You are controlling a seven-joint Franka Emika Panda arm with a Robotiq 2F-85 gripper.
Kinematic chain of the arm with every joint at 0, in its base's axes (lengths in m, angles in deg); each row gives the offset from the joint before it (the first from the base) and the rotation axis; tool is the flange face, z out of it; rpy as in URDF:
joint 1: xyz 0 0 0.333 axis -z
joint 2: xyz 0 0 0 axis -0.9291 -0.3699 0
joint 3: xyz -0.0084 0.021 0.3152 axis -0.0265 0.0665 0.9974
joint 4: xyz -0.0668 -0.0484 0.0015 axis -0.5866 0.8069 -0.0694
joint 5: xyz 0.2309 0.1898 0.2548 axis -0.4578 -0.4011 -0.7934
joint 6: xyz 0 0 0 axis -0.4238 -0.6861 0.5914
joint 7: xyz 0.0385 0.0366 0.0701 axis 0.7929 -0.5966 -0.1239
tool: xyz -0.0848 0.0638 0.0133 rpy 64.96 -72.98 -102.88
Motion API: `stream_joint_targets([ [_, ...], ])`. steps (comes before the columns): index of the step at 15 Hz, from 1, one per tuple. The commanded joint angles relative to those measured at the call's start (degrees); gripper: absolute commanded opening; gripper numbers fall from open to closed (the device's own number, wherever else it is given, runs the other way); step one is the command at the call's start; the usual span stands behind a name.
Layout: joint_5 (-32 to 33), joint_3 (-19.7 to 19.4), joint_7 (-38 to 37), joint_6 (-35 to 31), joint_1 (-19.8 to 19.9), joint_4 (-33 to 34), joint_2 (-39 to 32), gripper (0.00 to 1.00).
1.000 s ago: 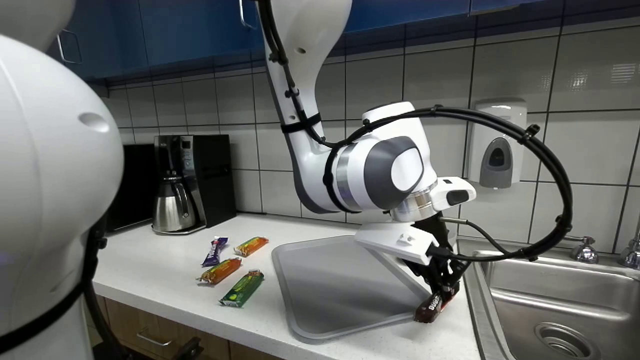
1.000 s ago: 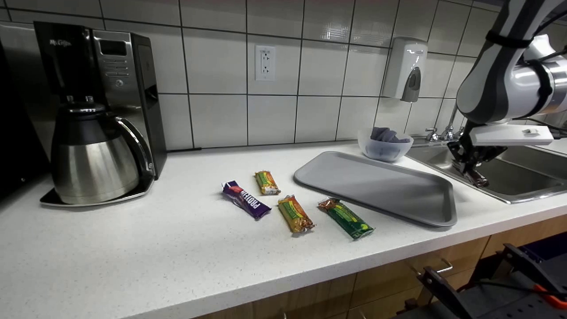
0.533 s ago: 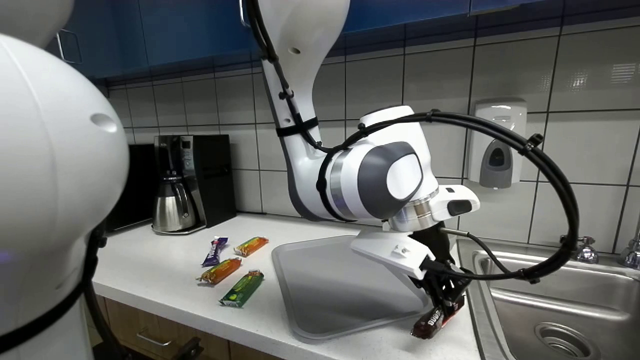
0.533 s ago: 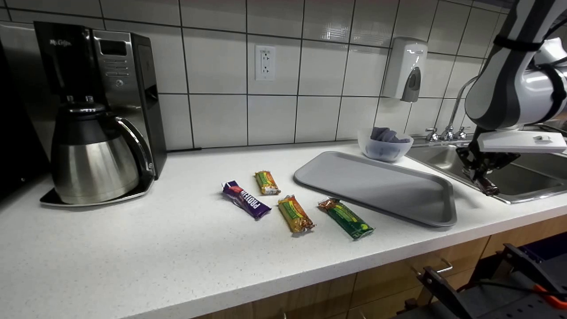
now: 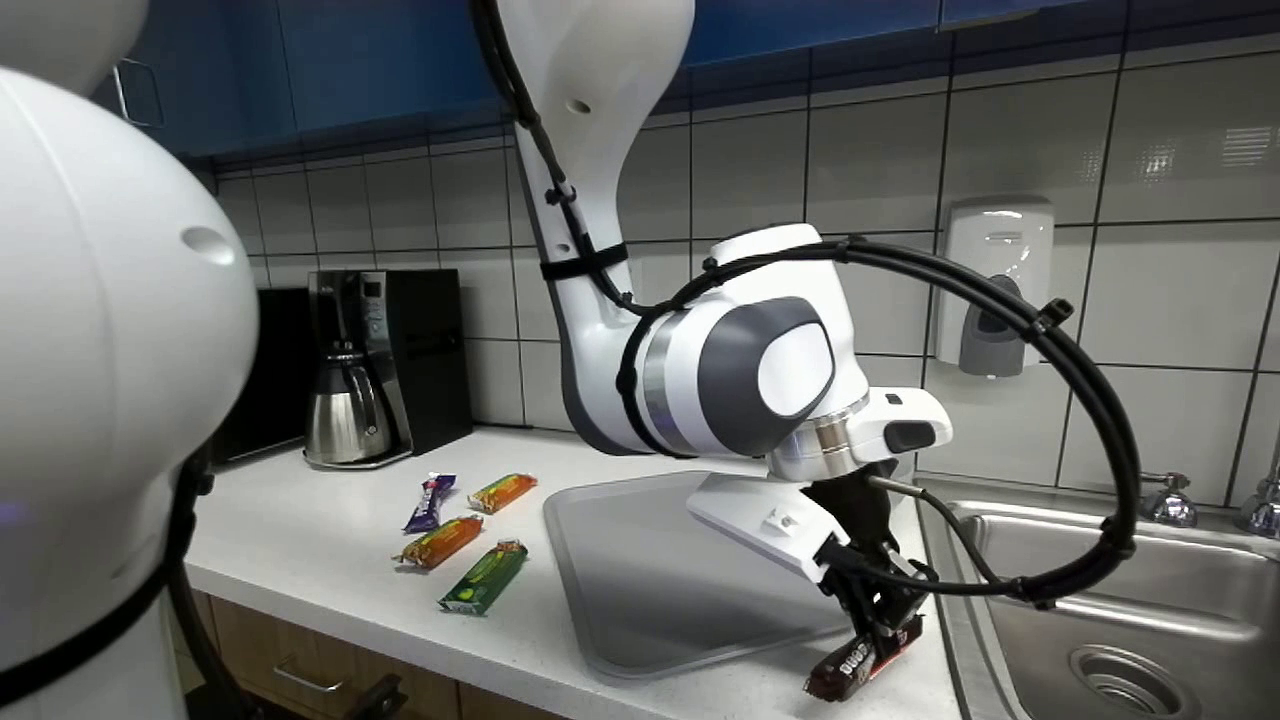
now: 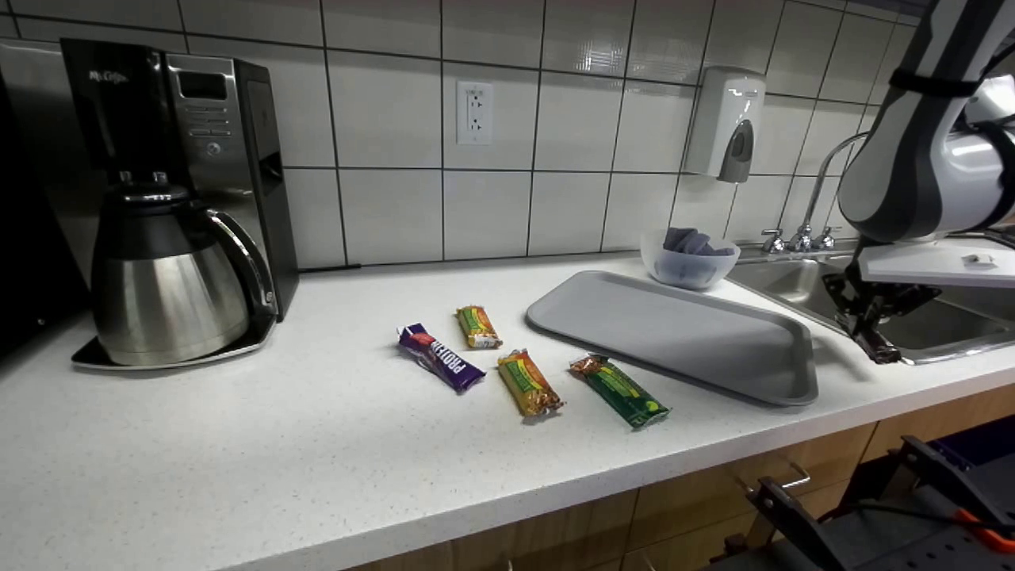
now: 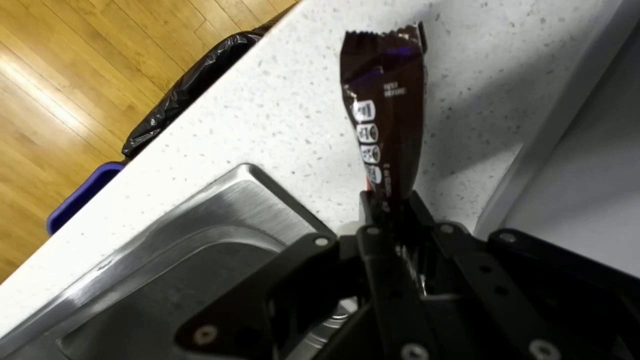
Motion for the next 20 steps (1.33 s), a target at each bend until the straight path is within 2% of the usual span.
stream_joint_targets([
  [1, -1.0, 0.4, -1.5, -1.4, 0.0, -1.4, 0.6, 0.04],
  [6, -1.0, 0.7, -2.4, -1.5, 0.5, -1.9, 0.2, 0.04],
  [7, -1.0, 0.7, -2.6, -1.5, 0.5, -2.0, 0.2, 0.40],
  [8, -1.0, 0.5, -2.8, -1.5, 0.4, -2.0, 0.2, 0.41],
  [16, -0.3, -0.8, -3.1, -0.6, -0.7, -1.8, 1.3, 0.98],
  [20, 0.1, -2.1, -2.8, 0.0, -2.6, -1.7, 2.6, 1.00],
])
